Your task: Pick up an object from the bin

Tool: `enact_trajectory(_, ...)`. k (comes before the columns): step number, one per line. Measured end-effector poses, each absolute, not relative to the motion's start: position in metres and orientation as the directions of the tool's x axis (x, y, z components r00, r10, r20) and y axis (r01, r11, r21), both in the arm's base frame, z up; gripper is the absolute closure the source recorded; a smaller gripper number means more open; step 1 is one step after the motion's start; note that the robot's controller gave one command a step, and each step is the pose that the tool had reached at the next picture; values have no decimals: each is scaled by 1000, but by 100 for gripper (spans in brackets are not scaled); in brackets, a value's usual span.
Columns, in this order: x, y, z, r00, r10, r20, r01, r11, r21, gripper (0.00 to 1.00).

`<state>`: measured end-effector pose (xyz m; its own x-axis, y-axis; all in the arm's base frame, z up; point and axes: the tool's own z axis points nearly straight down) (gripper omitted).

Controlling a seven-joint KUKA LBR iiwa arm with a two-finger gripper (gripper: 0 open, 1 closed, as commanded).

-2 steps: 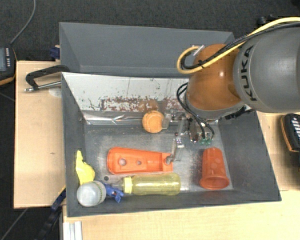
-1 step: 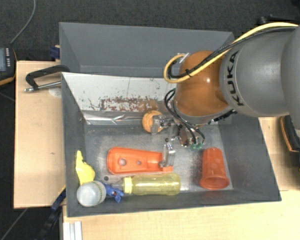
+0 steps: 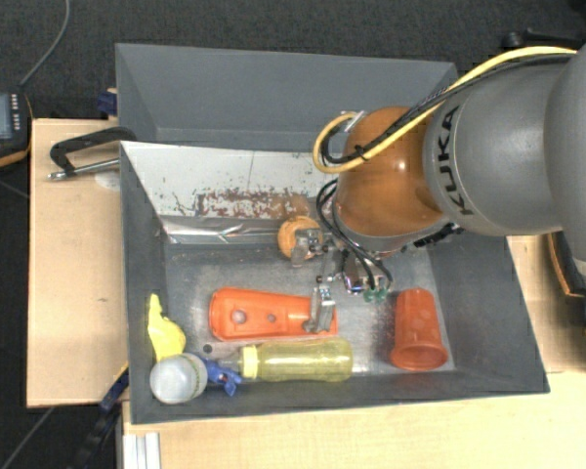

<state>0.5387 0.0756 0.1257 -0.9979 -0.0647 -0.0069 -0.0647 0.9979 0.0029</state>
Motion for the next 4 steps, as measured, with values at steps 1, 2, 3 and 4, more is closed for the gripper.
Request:
enact_trajectory(1, 542, 83, 74, -983, -185, -10, -185, 983, 4, 0)
enact_trajectory(2, 535, 87, 65, -983, -185, -8, -185, 983, 3, 100)
enact_trajectory(3, 534, 87, 67, -983, -185, -7, -185, 983, 3, 100)
enact_trajectory(4, 533, 87, 73, -983, -185, -4, -185, 983, 4, 100)
